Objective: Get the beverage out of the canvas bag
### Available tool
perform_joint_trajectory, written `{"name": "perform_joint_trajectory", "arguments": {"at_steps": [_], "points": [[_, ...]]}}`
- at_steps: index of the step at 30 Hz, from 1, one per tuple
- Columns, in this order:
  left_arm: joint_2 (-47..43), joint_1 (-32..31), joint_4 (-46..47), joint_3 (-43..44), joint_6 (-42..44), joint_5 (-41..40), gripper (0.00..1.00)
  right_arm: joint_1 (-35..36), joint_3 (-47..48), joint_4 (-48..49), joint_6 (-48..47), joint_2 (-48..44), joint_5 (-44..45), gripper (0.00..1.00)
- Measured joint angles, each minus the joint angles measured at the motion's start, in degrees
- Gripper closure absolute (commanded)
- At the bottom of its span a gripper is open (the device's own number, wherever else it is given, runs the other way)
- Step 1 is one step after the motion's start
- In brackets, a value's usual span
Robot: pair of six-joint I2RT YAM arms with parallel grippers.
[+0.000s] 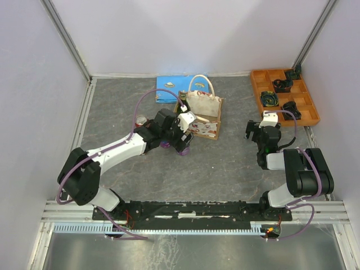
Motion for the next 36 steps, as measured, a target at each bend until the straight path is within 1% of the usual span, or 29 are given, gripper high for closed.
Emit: {"name": "perform_joint_trajectory", "arguments": {"at_steps": [5, 11, 17, 21, 23, 25, 28, 31, 36], "points": [[-2.2, 0.0, -1.7, 3.1, 0.0, -0.3, 0.08, 0.0, 0.0, 0.0, 0.0, 0.0, 0.0, 0.01], [-5.2, 0.0, -5.3, 14.8, 1.8, -1.9, 0.08, 0.0, 0.0, 0.0, 0.0, 0.0, 0.0, 0.01], [-4.0, 1.5, -6.7, 25.2, 4.0, -5.3, 0.13, 0.0, 0.0, 0.0, 0.0, 0.0, 0.0, 0.01], [-1.1, 3.8, -5.2, 28.3, 4.0, -5.9, 0.2, 0.0, 0.0, 0.0, 0.0, 0.0, 0.0, 0.01], [0.2, 5.7, -3.6, 28.1, 3.8, -5.2, 0.25, 0.0, 0.0, 0.0, 0.0, 0.0, 0.0, 0.01], [1.0, 7.8, -1.0, 27.3, 2.9, -4.0, 0.25, 0.0, 0.0, 0.0, 0.0, 0.0, 0.0, 0.01], [1.6, 11.8, 6.6, 22.6, 1.3, -0.9, 0.19, 0.0, 0.0, 0.0, 0.0, 0.0, 0.0, 0.01], [2.3, 15.0, 15.7, 15.8, 1.2, 1.6, 0.14, 0.0, 0.0, 0.0, 0.0, 0.0, 0.0, 0.01], [6.5, 16.2, 27.8, 11.1, -0.2, 7.2, 0.09, 0.0, 0.0, 0.0, 0.0, 0.0, 0.0, 0.01]]}}
